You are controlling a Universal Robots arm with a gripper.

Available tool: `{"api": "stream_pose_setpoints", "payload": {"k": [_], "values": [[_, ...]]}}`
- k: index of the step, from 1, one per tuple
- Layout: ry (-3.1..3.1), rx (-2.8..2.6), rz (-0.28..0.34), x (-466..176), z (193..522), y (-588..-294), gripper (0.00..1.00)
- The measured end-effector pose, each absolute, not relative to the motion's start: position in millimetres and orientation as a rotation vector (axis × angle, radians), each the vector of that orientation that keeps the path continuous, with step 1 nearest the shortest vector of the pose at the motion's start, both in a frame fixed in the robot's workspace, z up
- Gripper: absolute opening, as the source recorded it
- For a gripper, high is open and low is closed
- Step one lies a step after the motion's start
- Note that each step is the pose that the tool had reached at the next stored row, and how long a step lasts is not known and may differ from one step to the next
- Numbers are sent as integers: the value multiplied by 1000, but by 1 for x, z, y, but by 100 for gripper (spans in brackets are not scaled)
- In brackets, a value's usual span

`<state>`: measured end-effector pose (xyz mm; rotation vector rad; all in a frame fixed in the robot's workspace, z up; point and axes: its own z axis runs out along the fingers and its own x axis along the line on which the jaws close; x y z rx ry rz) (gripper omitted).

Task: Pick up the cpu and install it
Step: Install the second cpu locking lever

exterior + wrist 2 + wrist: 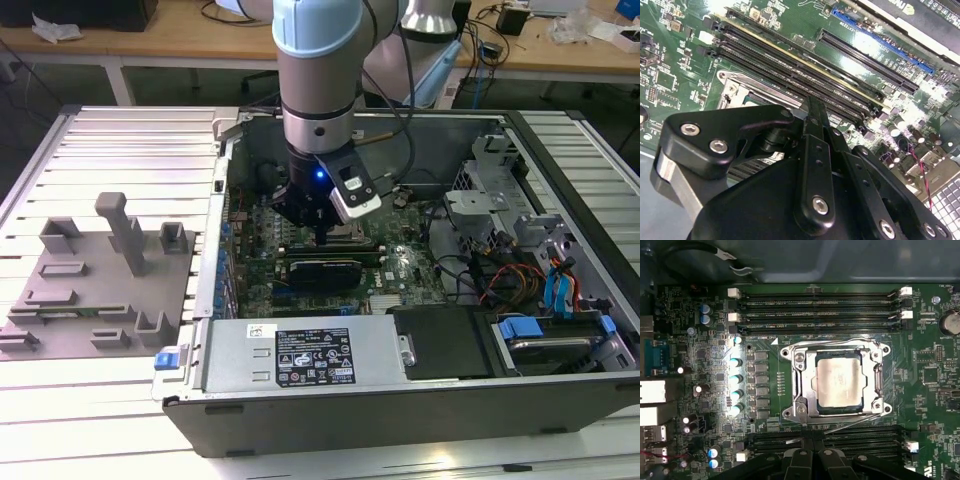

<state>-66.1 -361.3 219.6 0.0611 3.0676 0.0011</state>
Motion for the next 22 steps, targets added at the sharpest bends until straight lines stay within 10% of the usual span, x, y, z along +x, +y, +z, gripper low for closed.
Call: {"api": "stream_pose_setpoints", "payload": {"k": [18, 22], "values": [[3068, 61, 16, -74, 210, -361, 11], [3067, 65, 100, -75, 208, -361, 11]]}}
